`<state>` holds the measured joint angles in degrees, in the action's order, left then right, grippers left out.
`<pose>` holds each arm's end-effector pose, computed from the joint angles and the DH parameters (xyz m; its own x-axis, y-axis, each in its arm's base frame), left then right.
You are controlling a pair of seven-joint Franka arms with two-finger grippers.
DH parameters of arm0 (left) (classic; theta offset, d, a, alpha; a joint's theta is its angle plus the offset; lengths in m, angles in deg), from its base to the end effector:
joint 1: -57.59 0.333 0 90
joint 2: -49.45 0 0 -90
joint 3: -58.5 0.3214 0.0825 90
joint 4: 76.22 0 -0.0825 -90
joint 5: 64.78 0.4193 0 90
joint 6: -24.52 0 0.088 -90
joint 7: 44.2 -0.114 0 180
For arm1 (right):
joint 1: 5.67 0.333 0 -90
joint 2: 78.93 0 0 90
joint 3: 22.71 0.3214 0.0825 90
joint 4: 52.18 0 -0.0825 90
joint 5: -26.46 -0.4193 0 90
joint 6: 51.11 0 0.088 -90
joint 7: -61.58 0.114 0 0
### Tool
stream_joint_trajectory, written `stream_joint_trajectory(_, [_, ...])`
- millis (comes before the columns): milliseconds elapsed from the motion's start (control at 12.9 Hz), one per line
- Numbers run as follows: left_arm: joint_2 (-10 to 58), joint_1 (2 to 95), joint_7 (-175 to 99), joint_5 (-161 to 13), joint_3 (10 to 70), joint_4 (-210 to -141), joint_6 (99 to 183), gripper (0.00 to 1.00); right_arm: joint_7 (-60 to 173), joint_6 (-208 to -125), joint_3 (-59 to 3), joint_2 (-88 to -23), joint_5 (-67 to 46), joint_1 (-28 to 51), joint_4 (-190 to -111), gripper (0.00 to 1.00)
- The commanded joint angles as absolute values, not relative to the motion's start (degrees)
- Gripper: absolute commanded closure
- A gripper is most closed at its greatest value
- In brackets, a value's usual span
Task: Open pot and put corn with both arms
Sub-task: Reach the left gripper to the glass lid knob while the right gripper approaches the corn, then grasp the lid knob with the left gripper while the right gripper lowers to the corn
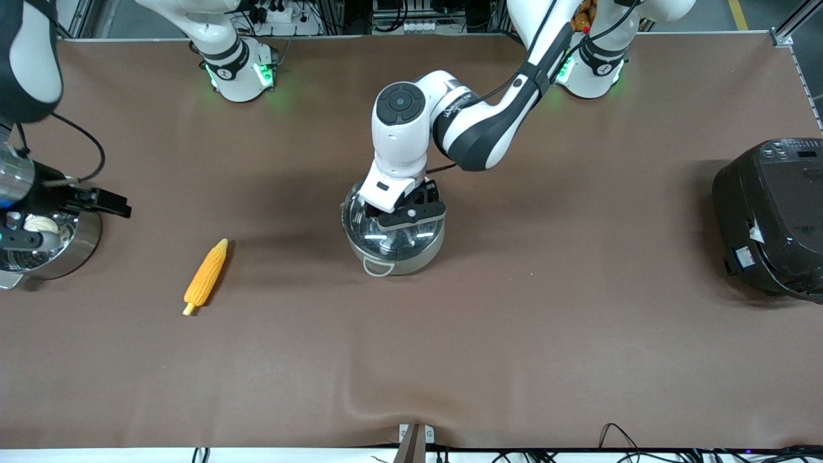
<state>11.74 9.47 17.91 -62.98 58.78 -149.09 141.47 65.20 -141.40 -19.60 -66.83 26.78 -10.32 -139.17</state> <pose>0.5267 -0.5801 0.3632 0.9685 0.2355 0.0804 0.2290 -0.9699 0.0827 0.6442 -0.0208 0.5192 0.9842 -0.0890 -0.1527 -0.0895 -0.9960 0.0038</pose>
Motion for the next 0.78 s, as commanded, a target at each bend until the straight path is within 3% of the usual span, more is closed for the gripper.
stream_joint_trajectory(0, [11.0,7.8,19.0,-62.0,59.6,-147.9,141.4,0.02,67.2,-141.9,-18.8,-63.6,27.4,-11.9,-138.7,0.0])
stream_joint_trajectory(543, [10.2,7.3,19.0,-62.5,59.1,-148.1,142.1,0.15,66.8,-152.0,-18.8,-53.4,27.8,-14.9,-138.0,0.0])
stream_joint_trajectory(698, [9.6,7.2,19.0,-62.6,59.2,-148.1,142.1,0.16,70.3,-156.9,-18.8,-52.9,27.6,-14.4,-142.7,0.0])
